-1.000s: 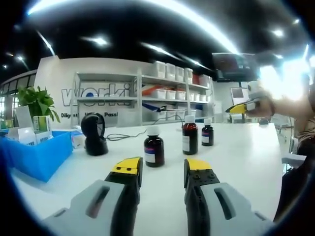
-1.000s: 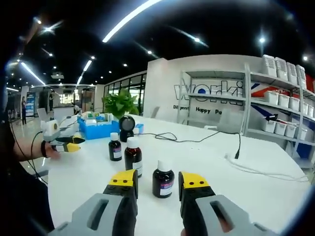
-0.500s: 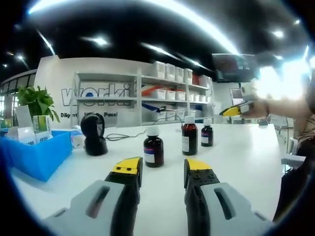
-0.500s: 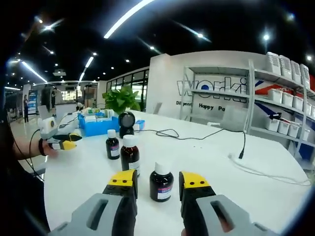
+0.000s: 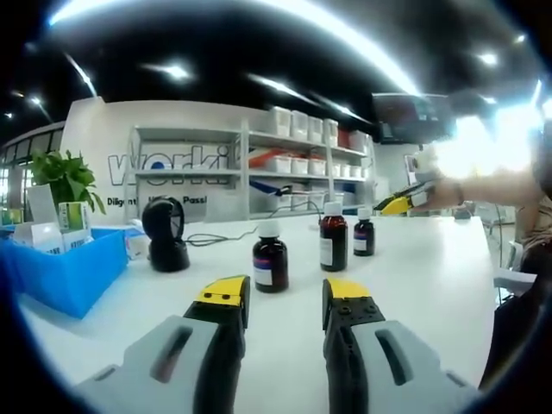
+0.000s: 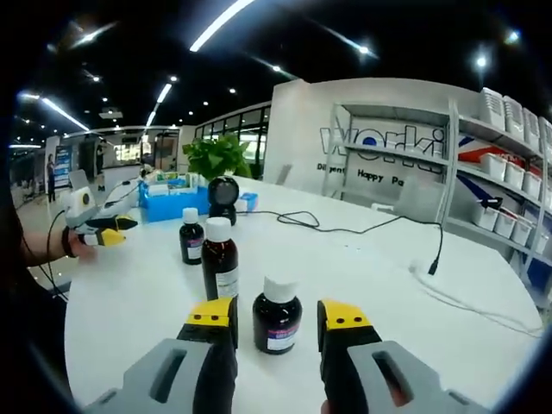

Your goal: Rotate the medicine bottle to make it face forward pick up the medicine bottle inspect the drug traceability code place the medicine on the table

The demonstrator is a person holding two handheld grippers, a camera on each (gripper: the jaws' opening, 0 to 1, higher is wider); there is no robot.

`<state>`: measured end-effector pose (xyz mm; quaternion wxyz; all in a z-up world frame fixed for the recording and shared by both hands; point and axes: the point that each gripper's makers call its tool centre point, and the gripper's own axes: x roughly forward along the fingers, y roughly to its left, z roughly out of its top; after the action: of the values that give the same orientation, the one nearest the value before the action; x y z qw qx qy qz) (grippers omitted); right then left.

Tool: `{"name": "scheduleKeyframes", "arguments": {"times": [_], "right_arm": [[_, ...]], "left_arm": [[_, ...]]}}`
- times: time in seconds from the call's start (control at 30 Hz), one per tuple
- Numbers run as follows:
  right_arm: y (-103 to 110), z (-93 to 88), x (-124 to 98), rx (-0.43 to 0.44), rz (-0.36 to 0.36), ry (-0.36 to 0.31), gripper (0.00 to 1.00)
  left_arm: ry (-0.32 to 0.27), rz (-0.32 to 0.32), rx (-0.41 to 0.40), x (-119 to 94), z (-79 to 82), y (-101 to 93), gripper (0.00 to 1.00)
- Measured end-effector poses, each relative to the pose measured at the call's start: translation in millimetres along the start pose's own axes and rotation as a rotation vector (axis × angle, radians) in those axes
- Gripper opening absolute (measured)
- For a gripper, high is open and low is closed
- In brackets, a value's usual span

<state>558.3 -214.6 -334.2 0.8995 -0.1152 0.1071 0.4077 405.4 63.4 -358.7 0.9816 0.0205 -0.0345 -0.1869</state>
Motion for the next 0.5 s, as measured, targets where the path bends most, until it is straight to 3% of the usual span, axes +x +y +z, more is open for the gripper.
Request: {"name": "scheduleKeyframes", "arguments": {"times": [0.5], "right_arm": [[4.2, -4.2, 16.7, -0.014, 0.056, 0.039, 0.35]], "left_arm": [[0.003, -0.006, -0.001, 0.9, -0.6, -0.9, 0.26]]}}
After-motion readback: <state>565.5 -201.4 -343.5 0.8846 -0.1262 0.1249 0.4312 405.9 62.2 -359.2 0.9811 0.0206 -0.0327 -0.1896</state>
